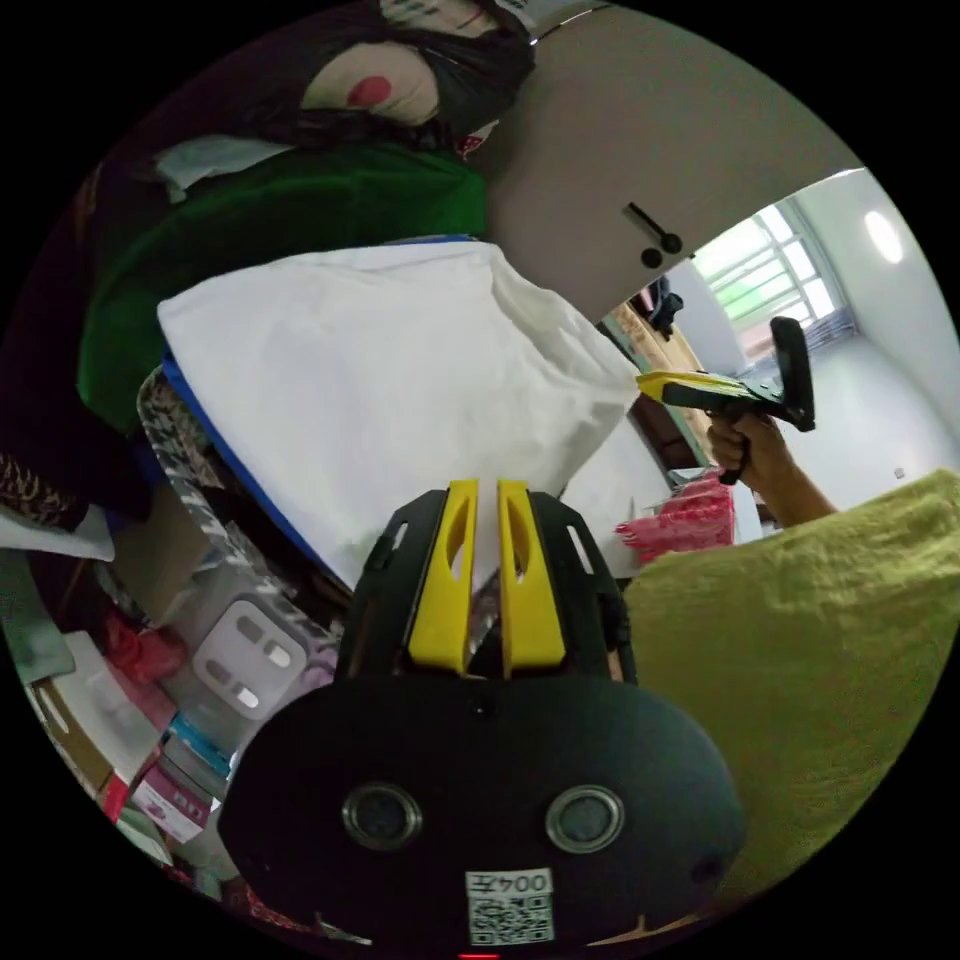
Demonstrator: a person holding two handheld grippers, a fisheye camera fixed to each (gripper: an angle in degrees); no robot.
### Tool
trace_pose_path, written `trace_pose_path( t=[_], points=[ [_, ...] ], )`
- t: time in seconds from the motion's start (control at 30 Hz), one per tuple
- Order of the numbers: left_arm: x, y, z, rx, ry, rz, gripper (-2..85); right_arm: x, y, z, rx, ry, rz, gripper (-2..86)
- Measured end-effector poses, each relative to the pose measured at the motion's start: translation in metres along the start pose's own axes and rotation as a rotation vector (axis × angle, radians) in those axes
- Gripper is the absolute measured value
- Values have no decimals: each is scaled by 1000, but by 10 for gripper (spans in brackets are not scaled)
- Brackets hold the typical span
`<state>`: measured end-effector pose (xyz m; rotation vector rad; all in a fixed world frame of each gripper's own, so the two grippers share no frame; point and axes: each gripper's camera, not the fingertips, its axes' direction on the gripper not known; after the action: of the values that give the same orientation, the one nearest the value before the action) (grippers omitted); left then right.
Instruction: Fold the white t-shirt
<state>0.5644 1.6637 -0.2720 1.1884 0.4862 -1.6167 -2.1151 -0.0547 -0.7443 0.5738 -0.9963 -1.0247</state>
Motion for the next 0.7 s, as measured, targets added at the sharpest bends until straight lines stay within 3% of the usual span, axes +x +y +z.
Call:
trace_pose_path(
  t=[0.1,0.5,0.7],
  points=[
    [-7,-5,16,-56,-11,-34,75,-4,-1,23,-106,99,-18,87],
    [-16,6,19,-71,8,-65,33,14,39,70,-231,103,-58,87],
    [-9,7,-1,-64,68,-61,75,38,110,5,-173,54,-26,86]
  ],
)
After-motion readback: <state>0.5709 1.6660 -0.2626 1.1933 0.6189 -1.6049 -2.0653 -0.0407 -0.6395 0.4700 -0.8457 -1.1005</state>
